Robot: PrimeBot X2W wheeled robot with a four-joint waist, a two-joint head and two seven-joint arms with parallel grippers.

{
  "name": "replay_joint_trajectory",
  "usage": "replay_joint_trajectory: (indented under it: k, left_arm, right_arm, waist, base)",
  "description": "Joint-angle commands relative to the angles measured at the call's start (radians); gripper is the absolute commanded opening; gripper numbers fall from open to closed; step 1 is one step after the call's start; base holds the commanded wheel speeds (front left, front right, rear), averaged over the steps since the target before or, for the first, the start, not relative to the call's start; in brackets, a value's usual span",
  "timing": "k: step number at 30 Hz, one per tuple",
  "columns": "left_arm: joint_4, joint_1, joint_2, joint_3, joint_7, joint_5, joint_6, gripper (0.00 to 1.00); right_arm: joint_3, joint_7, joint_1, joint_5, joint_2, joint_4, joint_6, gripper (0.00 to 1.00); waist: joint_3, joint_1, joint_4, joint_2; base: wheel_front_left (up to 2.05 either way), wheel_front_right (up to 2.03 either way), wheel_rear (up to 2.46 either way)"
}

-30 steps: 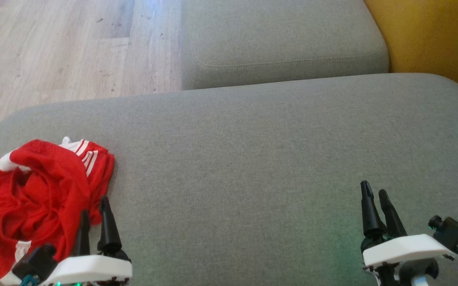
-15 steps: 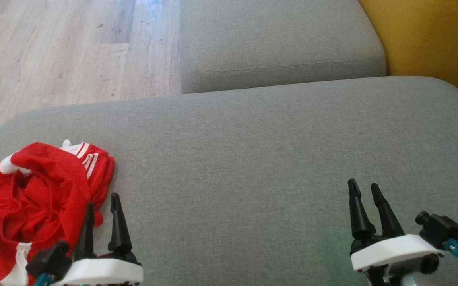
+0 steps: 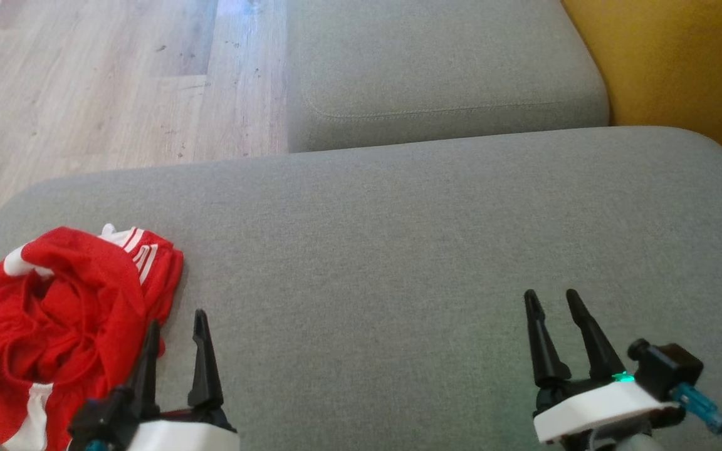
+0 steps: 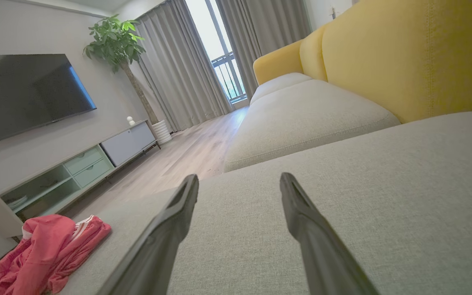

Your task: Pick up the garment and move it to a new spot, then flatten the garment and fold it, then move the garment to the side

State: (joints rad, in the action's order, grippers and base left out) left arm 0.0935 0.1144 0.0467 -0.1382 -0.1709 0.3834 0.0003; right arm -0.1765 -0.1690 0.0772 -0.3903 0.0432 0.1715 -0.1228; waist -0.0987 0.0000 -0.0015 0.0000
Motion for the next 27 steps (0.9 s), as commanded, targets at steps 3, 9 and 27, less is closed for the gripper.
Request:
replay_joint_trajectory:
  k: [3, 9, 27]
  left_arm:
    - [-0.032, -0.029, 0.005, 0.014, -0.022, -0.050, 0.008, 1.00]
    - [-0.007, -0.020, 0.004, 0.021, -0.040, -0.107, 0.015, 1.00]
    - [0.008, -0.005, 0.004, 0.013, -0.090, -0.298, 0.012, 1.00]
  right_arm:
    - [-0.031, -0.024, -0.022, 0.054, 0.006, -0.044, -0.006, 1.00]
    - [-0.026, -0.042, -0.013, 0.107, 0.006, -0.047, -0.007, 1.00]
    - [-0.023, -0.092, 0.008, 0.275, 0.007, -0.063, -0.008, 1.00]
  waist:
    - [-0.004, 0.0000, -0.001, 0.0000]
    - [-0.011, 0.0000, -0.001, 0.0000]
    - [-0.025, 0.0000, -0.001, 0.0000]
  base:
    - [0.00, 0.00, 0.00]
    - [0.00, 0.00, 0.00]
    - [0.00, 0.00, 0.00]
